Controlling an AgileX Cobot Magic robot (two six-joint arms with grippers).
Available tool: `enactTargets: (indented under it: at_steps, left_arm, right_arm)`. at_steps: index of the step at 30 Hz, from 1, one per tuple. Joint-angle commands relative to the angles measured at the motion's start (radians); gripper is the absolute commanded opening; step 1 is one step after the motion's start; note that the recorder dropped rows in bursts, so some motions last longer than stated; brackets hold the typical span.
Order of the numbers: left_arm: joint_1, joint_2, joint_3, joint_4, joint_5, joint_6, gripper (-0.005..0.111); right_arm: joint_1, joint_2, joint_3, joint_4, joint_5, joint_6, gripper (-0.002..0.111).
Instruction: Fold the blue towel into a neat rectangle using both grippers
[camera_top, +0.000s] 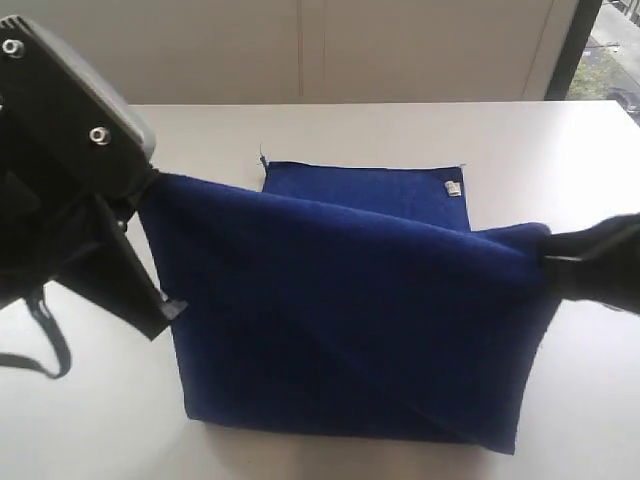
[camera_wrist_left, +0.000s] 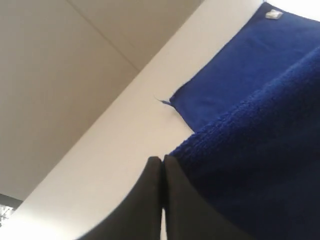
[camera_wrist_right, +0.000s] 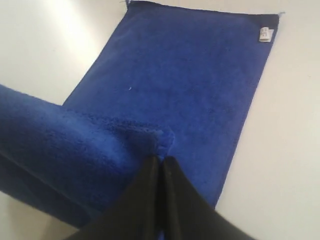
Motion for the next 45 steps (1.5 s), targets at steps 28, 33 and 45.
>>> enactTargets:
  at_steps: [28,33,45]
  left_arm:
    - [0.624,0.745,-0.567,0.329,-0.545,-0.468,0.0]
    - [0.658,0.808,-0.639,0.329,-0.563,-0.491,0.0]
    - [0.737,0.965,-0.807,0.329,-0.702,-0.554,0.0]
  right_arm:
    - [-0.037,0.767,-0.329,-0.038,-0.597,-0.032,0.0]
    - [-0.062,0.804,-0.384,-0.038,-0.594,-0.034,0.0]
    - [-0.083,0.987,-0.507,-0.038,-0.634,-0.066,0.0]
